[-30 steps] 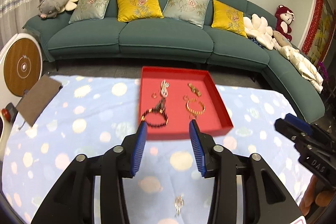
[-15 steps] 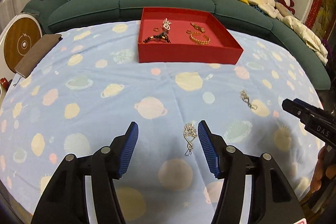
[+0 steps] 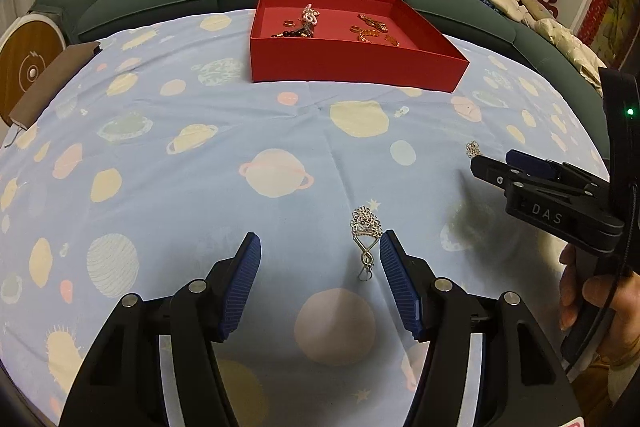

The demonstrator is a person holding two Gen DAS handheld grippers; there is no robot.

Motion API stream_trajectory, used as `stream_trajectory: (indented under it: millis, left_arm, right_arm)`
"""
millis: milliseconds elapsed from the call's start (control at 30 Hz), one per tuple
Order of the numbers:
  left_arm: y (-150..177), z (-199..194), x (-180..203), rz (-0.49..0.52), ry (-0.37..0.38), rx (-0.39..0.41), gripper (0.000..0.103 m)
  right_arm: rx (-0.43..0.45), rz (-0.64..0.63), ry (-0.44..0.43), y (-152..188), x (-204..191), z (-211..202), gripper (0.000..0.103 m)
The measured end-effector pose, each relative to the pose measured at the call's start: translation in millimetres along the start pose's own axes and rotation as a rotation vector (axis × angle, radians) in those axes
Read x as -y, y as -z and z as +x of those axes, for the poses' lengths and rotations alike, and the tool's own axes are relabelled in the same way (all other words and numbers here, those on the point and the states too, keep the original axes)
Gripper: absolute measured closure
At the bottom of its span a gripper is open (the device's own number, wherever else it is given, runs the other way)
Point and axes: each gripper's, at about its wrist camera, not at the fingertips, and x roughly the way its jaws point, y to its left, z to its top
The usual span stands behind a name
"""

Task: Organize jewelry
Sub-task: 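Close the left tool on the silver flower pendant while the right tool grasps a silver drop earring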

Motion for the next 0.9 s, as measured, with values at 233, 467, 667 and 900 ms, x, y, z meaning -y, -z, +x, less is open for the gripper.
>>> stream_trajectory:
  millis: [233,467,667,900]
  left_arm:
    - [4.9,2.5,2.3,0.023,0.009,-0.009,0.043]
    - [2.6,4.8,13.2,0.026,0.017,-0.005,0.043]
    - [0.7,9.9,25.0,0.05,0.01,0.002,0.043]
    - [0.8,23.2,32.5,0.064,0.006,-0.006,0.043]
  right_arm:
    - [-0.016,0.008,0.005,-2.5,1.5,11.7,0.048]
    - [-0.022,-0.042,0.023,0.5,-7.4,12.8,0.08]
    - [-0.023,-0.043,0.017,1.7,-4.1,10.4,0.086]
    - [-0.021,-0.024,-0.011,3.8,2.8,-2.7,0.102]
